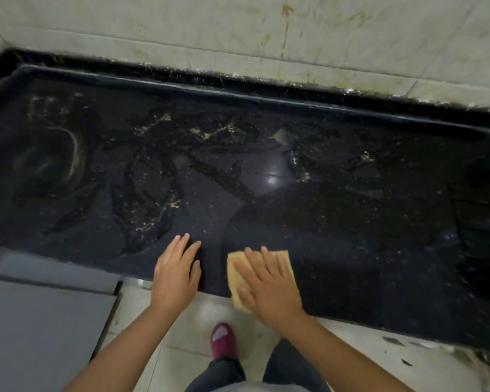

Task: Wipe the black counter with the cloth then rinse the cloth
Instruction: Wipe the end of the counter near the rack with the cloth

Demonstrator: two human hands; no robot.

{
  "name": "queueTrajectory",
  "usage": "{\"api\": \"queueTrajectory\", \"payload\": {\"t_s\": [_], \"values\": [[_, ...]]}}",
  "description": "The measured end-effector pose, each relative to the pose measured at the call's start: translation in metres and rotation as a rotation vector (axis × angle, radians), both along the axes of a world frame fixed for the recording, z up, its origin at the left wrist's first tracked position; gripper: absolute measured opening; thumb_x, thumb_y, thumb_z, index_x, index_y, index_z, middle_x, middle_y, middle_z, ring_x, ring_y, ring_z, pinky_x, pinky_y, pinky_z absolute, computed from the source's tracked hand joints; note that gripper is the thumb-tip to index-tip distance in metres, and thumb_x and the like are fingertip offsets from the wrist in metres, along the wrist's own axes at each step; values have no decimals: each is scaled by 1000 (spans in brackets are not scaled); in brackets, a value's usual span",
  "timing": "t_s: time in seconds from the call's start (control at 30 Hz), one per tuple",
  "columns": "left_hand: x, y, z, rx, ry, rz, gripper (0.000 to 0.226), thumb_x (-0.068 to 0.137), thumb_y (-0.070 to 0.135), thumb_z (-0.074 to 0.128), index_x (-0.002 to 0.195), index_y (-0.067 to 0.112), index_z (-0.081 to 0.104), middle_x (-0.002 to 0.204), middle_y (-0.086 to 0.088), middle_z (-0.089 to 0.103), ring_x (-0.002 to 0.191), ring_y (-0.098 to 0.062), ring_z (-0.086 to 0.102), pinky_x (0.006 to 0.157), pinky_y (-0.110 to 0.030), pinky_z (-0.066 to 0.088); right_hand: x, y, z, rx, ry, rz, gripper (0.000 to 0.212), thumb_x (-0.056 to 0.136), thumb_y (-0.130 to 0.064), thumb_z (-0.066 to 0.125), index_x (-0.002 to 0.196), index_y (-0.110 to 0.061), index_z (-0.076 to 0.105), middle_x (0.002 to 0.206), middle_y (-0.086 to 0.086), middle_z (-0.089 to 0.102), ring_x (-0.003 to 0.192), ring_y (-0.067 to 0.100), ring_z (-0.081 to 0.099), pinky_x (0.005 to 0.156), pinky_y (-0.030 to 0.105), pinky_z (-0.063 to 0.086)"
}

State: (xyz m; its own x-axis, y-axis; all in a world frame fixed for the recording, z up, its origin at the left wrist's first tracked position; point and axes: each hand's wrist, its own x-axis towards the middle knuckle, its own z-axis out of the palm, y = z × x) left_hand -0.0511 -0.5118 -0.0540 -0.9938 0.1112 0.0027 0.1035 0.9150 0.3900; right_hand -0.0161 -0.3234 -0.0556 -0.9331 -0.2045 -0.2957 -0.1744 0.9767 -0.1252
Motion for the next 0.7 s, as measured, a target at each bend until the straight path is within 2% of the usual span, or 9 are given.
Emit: {"api": "queueTrajectory", "payload": {"t_s": [0.07, 0.17, 0.23, 0.3, 0.4, 0.47, 0.57, 0.63, 0.7], "values": [[-6, -4, -4, -22, 31, -86, 35, 85, 20, 46, 107, 0, 66, 117, -22, 61, 112, -41, 55, 83, -52, 47, 30, 37, -6, 9, 9, -75, 43, 96, -44, 15, 126, -31, 43, 131, -5, 55, 121, 23, 41, 102, 36, 17], [-13, -5, -5, -64, 61, -205, 45, 84, 26, 35, 103, 3, 68, 113, -18, 65, 112, -36, 53, 84, -52, 47, 63, 101, -3, 88, -23, -358, 58, 96, -50, 0, 125, -27, 45, 134, 1, 47, 121, 28, 38, 93, 41, 29], [-15, -4, -8, -108, 62, -264, 45, 84, 26, 34, 103, 4, 69, 113, -16, 65, 116, -30, 45, 85, -53, 46, 73, 131, 7, 105, -39, -535, 72, 90, -56, -3, 135, -23, 43, 143, 7, 44, 131, 34, 35, 102, 45, 32], [-15, -4, -10, -120, 43, -281, 46, 84, 26, 33, 104, 4, 68, 114, -16, 64, 116, -30, 47, 88, -53, 45, 68, 140, 16, 87, -63, -706, 75, 83, -56, -4, 145, -25, 22, 155, 4, 19, 143, 31, 14, 112, 46, 17], [-14, -2, -9, -114, 0, -263, 49, 84, 27, 31, 106, 3, 68, 115, -18, 64, 110, -36, 58, 89, -53, 44, 32, 119, 20, 24, -46, -947, 52, 99, -41, 16, 148, -24, 10, 158, 3, 1, 144, 32, -3, 115, 45, 3], [-13, -1, -8, -113, -13, -263, 49, 84, 27, 30, 106, 2, 67, 116, -19, 63, 109, -37, 58, 89, -54, 43, 3, 88, 18, -14, -43, -939, 51, 99, -36, 19, 148, -23, 8, 158, 4, -3, 143, 33, -7, 115, 46, 0], [-13, -1, -6, -110, -14, -268, 50, 84, 27, 30, 107, 2, 66, 117, -20, 62, 111, -37, 57, 90, -55, 42, -21, 23, 10, -83, -60, -756, 53, 97, -41, 12, 148, -25, 4, 158, 2, -5, 143, 32, -9, 115, 47, -2], [-13, -1, -6, -111, -10, -264, 48, 83, 25, 31, 105, 2, 67, 115, -20, 63, 108, -38, 59, 88, -56, 44, -24, -25, 9, -107, -43, -547, 73, 80, -49, -10, 148, -26, 5, 158, 2, -3, 144, 31, -7, 115, 47, -1], [-13, -1, -6, -126, -10, -273, 47, 82, 24, 32, 103, 1, 68, 113, -20, 64, 105, -38, 61, 85, -56, 45, -18, -55, 11, -99, -101, -358, 86, 69, -48, -15, 146, -28, 16, 157, 2, 11, 144, 31, 6, 116, 47, 6]]}}
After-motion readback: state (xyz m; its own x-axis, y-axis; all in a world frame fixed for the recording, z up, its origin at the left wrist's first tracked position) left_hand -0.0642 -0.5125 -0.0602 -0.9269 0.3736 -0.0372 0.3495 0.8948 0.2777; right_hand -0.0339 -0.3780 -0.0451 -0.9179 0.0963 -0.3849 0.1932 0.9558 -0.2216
